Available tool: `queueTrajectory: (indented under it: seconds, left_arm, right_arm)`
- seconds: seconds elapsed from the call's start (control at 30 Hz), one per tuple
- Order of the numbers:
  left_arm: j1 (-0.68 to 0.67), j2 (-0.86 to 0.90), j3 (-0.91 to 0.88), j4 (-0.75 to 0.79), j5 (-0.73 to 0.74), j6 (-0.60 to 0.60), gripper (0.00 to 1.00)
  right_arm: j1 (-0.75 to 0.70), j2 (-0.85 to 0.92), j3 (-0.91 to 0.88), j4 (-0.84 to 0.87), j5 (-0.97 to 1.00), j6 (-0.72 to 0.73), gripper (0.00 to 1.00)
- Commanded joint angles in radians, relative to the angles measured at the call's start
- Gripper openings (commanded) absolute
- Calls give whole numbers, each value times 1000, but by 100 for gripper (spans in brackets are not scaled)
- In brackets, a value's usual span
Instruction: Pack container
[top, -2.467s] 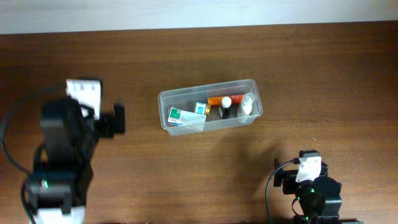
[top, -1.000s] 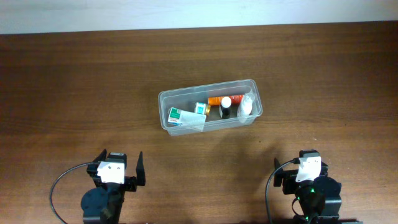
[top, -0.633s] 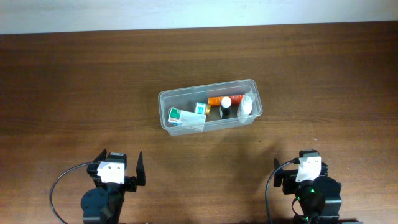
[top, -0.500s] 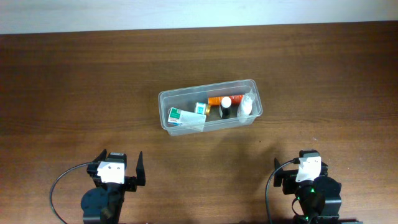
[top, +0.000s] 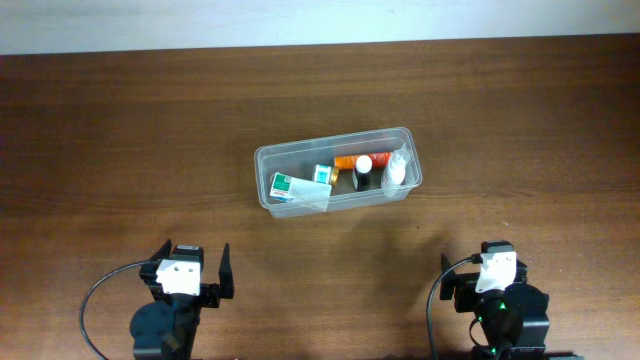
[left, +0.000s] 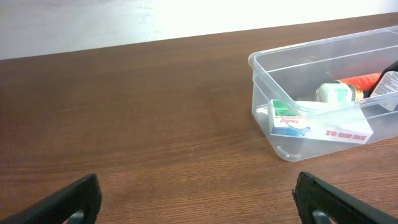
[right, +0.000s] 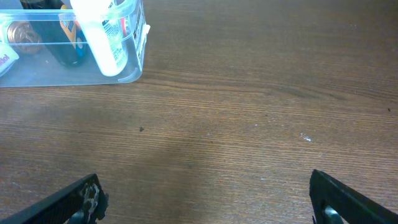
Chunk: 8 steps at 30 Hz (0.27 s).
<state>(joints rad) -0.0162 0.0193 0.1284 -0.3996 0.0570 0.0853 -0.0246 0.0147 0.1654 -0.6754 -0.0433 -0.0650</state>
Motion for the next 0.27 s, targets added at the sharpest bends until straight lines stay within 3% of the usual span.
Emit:
queueTrajectory:
  seconds: [0.0, 0.23]
  left_arm:
    - [4, -14, -10, 4, 18, -10, 99]
    - [4, -14, -10, 4, 18, -10, 99]
  right_arm:
    - [-3, -8, -6, 2, -8, -6, 98]
    - [-3, -8, -6, 2, -9, -6, 98]
